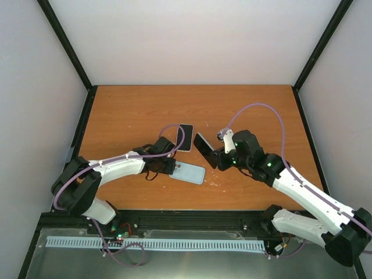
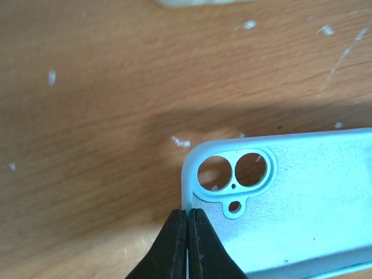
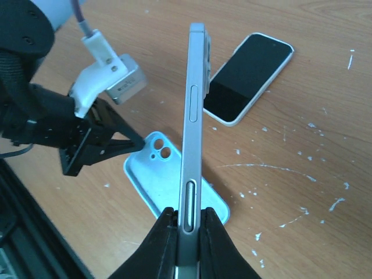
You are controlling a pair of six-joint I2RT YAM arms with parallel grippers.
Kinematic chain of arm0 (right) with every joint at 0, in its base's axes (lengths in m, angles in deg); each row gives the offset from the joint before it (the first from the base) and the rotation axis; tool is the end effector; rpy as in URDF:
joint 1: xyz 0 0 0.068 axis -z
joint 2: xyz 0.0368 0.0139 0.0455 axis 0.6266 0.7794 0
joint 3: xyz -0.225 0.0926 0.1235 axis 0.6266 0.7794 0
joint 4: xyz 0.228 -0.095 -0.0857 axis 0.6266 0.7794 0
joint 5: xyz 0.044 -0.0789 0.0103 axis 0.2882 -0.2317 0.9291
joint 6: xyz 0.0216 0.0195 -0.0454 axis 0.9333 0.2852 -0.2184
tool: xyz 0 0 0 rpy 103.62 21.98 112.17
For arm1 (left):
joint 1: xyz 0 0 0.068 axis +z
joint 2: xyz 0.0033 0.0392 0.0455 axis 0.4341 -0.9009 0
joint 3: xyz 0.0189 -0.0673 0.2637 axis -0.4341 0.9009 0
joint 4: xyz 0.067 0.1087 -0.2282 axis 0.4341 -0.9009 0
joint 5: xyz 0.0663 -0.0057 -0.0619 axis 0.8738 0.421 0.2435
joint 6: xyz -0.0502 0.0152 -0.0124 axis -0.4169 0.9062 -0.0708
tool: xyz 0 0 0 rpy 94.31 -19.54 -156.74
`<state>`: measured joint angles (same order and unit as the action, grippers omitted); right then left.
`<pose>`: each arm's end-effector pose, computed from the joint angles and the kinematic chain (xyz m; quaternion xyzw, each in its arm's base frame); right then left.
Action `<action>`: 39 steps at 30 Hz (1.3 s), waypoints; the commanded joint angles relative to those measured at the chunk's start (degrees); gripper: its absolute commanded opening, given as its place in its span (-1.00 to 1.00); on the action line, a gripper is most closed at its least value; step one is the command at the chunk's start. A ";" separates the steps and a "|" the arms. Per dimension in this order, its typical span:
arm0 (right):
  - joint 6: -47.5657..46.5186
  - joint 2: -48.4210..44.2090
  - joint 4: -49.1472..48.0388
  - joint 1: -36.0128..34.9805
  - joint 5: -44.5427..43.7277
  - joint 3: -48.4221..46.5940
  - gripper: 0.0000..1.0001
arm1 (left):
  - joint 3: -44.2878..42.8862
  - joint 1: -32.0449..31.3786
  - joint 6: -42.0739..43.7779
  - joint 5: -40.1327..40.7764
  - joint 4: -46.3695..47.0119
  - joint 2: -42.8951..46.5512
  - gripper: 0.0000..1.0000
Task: Put the phone into the phone case
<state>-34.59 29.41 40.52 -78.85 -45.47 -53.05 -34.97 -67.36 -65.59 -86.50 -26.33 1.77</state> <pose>0.1609 0.1419 0.2842 -0.2253 0.8705 0.2582 0.3533 0.1998 -0.1782 0.1585 0.0844 0.9736 -0.1317 0.1665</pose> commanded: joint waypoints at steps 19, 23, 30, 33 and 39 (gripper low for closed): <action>15.87 -4.64 -8.38 0.37 11.48 11.01 -0.94 | 1.50 -0.21 41.71 -8.62 6.74 5.29 -0.99; 20.59 -4.90 -14.73 0.24 14.30 17.07 -0.94 | 0.89 -0.20 41.78 -8.17 7.03 3.41 -0.98; 24.59 -2.14 -27.16 -0.53 17.79 22.75 -0.94 | -0.70 -0.20 35.77 -1.85 7.42 3.46 -0.17; 23.96 0.72 -29.44 -0.64 18.70 22.51 -0.94 | -2.79 -0.20 28.14 1.19 5.65 5.59 0.08; 24.90 8.41 -38.47 -1.78 21.68 22.43 -0.94 | -5.40 2.63 7.67 1.60 0.86 8.33 0.39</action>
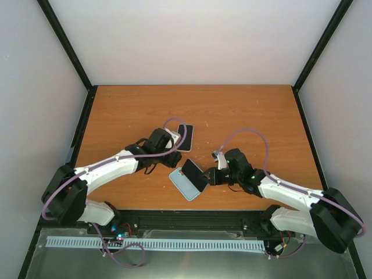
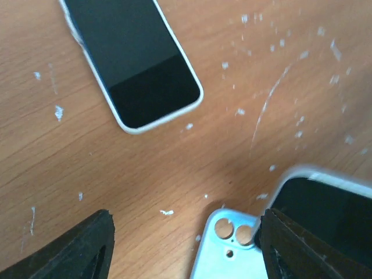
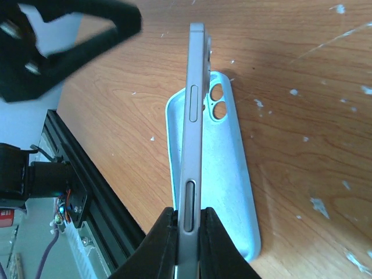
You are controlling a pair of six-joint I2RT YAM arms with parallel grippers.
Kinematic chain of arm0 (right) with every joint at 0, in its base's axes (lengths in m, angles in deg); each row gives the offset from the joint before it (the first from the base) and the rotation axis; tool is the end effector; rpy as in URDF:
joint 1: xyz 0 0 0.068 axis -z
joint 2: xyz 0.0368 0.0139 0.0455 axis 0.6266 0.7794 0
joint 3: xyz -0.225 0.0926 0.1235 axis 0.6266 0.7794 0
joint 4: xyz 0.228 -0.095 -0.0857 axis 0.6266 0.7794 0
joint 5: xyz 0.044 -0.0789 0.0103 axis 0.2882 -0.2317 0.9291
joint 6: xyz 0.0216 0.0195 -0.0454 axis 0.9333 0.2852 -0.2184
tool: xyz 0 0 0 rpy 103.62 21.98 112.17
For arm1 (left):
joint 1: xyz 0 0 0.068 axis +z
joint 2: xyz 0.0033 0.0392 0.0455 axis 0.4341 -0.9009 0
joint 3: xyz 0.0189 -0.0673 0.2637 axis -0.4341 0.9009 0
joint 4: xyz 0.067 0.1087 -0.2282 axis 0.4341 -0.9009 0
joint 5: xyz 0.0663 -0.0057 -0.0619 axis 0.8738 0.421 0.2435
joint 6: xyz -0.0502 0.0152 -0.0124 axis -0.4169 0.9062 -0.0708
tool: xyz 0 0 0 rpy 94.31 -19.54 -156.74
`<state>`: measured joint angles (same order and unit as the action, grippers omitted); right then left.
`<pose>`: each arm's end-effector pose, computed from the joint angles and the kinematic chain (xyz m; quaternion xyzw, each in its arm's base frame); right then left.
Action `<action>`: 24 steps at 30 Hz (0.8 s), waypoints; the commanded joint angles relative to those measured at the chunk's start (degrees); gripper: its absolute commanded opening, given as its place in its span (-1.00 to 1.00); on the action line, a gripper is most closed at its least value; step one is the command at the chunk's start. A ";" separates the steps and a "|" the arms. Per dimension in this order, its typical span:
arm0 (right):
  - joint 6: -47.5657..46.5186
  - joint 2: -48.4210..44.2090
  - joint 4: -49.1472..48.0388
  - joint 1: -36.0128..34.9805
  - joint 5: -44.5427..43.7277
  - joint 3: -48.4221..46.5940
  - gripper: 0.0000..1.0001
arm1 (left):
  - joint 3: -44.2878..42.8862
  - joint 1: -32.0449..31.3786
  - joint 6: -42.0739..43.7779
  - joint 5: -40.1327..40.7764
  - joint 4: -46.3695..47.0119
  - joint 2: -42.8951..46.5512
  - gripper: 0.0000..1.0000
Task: Put the phone into the phone case
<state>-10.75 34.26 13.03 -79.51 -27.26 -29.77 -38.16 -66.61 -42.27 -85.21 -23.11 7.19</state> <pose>0.1477 0.1480 0.1760 -0.1124 0.8776 0.4265 0.1879 0.2102 -0.1815 0.2015 0.2630 0.9130 -0.1258 0.2853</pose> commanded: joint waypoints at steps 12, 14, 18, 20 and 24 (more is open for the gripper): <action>1.01 17.00 -20.66 -5.29 2.22 -1.92 -0.94 | 18.70 6.12 -37.96 -18.30 15.85 17.79 0.42; 1.29 18.37 -22.52 -5.62 1.79 -1.37 -0.92 | 21.79 6.00 -39.48 -21.08 19.66 17.42 0.39; 1.47 20.27 -25.03 -6.72 -0.17 -0.40 -0.78 | 25.35 4.85 -42.13 -22.88 24.71 15.50 0.34; 1.23 21.17 -24.73 -7.49 -1.35 -0.33 -0.76 | 26.12 3.61 -42.95 -21.65 26.18 15.01 0.34; 1.01 22.41 -24.50 -9.35 -4.19 0.16 -0.75 | 26.50 2.30 -43.59 -20.27 27.63 12.27 0.29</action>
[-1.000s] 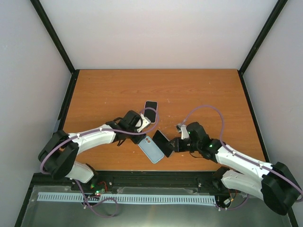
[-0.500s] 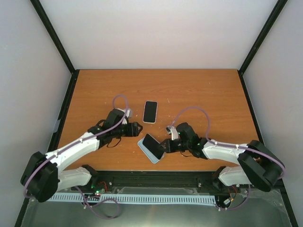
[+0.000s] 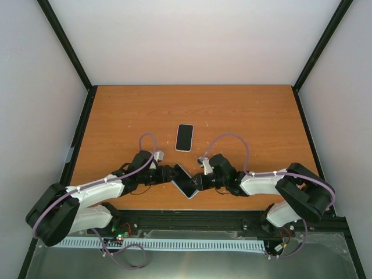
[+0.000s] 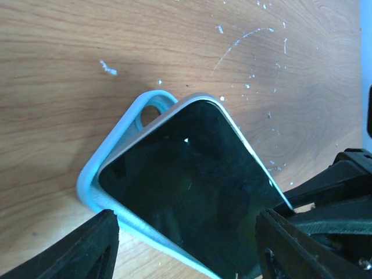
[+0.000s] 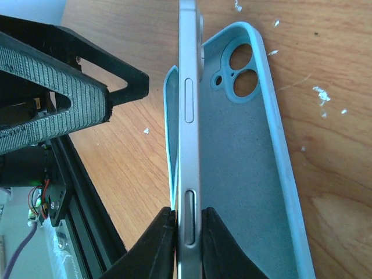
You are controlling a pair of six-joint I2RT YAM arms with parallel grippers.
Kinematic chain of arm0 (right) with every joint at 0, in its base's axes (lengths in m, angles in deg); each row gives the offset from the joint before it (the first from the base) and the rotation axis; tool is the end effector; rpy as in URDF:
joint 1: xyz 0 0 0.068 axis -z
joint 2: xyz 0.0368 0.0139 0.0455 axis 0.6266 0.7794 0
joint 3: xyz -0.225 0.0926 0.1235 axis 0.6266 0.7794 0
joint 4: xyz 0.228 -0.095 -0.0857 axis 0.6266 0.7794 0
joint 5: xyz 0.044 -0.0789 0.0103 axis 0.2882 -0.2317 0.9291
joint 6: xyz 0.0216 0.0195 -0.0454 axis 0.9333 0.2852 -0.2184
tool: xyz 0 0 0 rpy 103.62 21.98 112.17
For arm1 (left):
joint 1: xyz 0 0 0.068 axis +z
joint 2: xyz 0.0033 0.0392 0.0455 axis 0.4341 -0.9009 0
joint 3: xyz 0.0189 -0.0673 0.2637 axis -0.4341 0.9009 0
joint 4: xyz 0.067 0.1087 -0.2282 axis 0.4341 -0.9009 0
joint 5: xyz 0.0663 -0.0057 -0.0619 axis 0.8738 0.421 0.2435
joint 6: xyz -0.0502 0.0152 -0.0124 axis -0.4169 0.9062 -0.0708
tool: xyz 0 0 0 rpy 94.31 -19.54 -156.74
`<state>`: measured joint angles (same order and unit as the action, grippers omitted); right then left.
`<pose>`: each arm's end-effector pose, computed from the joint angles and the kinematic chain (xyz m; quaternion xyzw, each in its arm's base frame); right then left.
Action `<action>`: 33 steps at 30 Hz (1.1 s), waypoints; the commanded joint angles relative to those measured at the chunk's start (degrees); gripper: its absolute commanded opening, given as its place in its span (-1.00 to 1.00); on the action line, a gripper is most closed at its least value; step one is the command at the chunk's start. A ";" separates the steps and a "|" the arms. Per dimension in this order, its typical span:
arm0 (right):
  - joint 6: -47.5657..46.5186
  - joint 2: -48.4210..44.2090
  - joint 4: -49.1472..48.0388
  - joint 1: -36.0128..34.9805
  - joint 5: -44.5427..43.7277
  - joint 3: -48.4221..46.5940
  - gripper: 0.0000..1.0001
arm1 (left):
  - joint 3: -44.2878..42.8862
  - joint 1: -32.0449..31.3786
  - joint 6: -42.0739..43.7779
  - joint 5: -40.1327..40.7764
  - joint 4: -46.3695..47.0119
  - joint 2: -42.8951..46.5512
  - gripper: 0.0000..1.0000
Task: Put the phone into the phone case
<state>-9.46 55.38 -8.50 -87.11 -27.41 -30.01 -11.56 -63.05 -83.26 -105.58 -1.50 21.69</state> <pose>0.1541 0.1968 0.1306 -0.1610 0.8679 0.4421 0.1591 0.1544 -0.1329 0.1473 -0.0301 0.9093 -0.3786 0.1700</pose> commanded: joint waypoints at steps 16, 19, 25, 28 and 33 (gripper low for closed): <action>-2.92 -5.00 10.99 -3.71 -12.76 -2.37 -0.11 | -1.42 -2.99 -3.41 8.23 -1.41 0.57 0.23; -5.28 -7.13 16.73 -3.71 -13.33 -4.80 0.13 | -1.37 -2.89 -5.11 11.07 -4.86 1.31 0.24; -8.07 -1.87 17.53 -3.72 -11.36 -8.07 0.38 | -0.47 -2.93 -7.32 6.46 -2.04 -1.73 0.23; -8.00 1.24 16.65 -3.71 -10.03 -9.71 0.51 | 0.36 -2.93 -7.97 4.76 0.72 -3.00 0.20; -5.96 5.48 14.07 -3.72 -8.13 -10.34 0.53 | 1.41 -2.89 -8.47 3.37 3.89 -3.46 0.08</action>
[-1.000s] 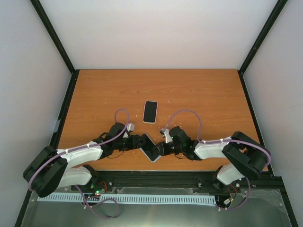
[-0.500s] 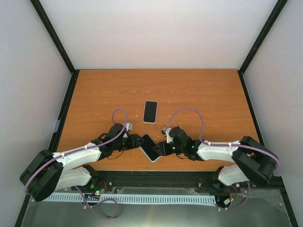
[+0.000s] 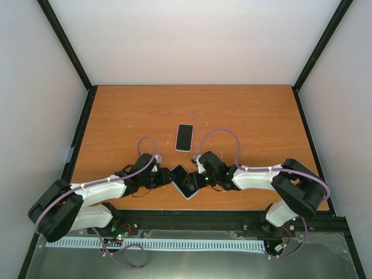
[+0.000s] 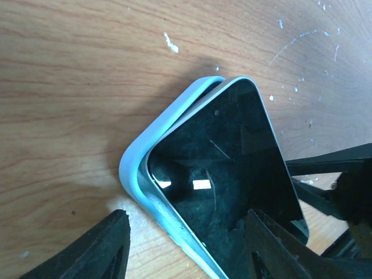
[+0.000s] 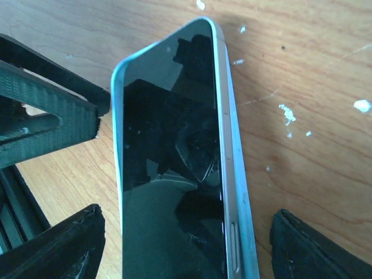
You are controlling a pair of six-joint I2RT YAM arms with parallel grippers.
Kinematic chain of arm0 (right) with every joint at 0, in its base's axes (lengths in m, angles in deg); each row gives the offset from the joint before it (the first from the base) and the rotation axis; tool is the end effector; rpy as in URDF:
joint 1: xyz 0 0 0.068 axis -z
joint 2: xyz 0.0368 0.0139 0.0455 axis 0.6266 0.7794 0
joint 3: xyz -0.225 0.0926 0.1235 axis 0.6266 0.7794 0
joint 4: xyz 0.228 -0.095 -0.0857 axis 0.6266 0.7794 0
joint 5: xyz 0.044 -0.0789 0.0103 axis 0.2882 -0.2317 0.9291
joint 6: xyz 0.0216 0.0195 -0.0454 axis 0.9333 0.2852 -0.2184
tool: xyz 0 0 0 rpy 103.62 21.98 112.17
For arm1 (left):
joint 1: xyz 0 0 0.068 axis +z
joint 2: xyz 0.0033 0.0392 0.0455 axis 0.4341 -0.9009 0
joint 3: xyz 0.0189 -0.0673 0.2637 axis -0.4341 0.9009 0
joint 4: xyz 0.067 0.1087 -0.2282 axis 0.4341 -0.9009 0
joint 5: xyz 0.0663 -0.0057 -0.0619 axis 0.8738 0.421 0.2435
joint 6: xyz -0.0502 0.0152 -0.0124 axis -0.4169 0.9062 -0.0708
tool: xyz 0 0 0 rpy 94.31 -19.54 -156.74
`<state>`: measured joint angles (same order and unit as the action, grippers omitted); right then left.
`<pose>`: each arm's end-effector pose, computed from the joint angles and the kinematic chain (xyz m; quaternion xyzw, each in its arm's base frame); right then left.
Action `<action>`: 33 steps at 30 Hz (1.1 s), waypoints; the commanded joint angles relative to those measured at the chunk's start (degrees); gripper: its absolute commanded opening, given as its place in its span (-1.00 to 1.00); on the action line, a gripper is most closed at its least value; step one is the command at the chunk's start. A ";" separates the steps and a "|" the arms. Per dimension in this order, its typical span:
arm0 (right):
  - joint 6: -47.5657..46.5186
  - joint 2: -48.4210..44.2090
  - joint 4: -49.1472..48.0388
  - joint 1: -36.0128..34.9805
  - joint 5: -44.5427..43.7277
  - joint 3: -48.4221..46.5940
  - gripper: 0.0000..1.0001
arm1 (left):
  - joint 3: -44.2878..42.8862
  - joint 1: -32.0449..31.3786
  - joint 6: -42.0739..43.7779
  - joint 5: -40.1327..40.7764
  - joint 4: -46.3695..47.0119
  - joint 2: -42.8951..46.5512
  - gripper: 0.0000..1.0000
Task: Put the phone into the phone case
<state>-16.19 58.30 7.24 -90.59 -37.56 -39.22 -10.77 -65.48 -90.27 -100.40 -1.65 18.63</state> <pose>0.1598 0.2191 0.1380 -0.1973 0.9044 0.3372 0.1716 0.1497 -0.1362 0.1327 -0.0905 0.9232 -0.3430 0.1480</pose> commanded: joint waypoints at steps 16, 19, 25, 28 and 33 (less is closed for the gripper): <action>22.97 5.09 -33.67 -0.24 11.03 6.67 0.48 | 5.82 -0.59 -7.48 -10.72 17.25 -1.90 -0.22; 26.68 7.01 -39.47 -0.24 12.75 7.26 0.47 | 6.01 -0.59 -8.12 -11.71 18.38 -1.65 -0.08; 33.84 10.32 -53.97 -0.22 14.16 10.68 0.44 | 7.03 -0.58 -6.13 -12.92 17.94 0.86 0.14; 34.73 11.34 -55.57 -0.24 14.44 10.88 0.43 | 8.31 -0.59 -5.44 -13.41 17.96 2.67 0.24; 36.10 11.18 -60.00 -0.24 13.55 11.63 0.40 | 9.39 -0.59 -5.09 -13.56 17.64 4.29 0.28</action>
<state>17.41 69.93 -40.85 -89.95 -25.62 -27.59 -1.37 -65.28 -96.94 -110.89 12.56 21.27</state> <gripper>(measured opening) 0.706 0.638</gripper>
